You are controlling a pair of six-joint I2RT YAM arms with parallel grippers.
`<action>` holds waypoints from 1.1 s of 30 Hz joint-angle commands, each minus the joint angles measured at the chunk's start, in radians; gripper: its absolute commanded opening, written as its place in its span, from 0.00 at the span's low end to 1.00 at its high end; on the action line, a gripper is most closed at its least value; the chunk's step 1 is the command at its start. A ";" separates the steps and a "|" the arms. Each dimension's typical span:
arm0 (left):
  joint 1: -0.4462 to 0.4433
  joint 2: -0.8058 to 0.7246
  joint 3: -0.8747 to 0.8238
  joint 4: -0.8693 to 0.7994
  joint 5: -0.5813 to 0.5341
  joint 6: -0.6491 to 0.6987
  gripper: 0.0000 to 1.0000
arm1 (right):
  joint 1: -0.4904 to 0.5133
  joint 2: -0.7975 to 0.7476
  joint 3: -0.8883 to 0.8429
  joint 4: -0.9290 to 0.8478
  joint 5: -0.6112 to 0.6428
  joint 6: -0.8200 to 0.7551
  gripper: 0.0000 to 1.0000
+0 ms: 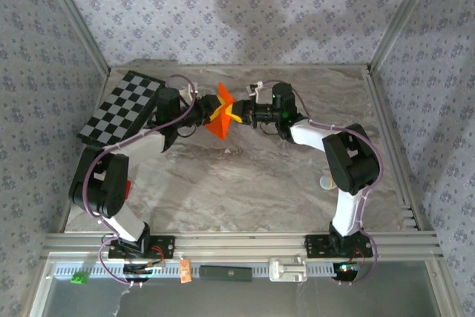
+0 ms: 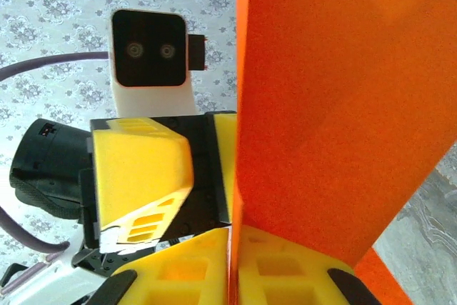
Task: Fold a paper plane with a square sheet of paper (pick it up from the middle)
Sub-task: Turn over the paper at the center of the table.
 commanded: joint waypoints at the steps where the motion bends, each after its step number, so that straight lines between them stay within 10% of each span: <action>1: 0.000 0.016 0.044 0.012 0.031 0.015 0.41 | -0.009 -0.022 -0.003 0.042 -0.030 0.020 0.11; 33: 0.021 -0.026 0.014 0.032 0.001 0.056 0.13 | -0.041 -0.065 -0.049 -0.052 -0.011 -0.076 0.31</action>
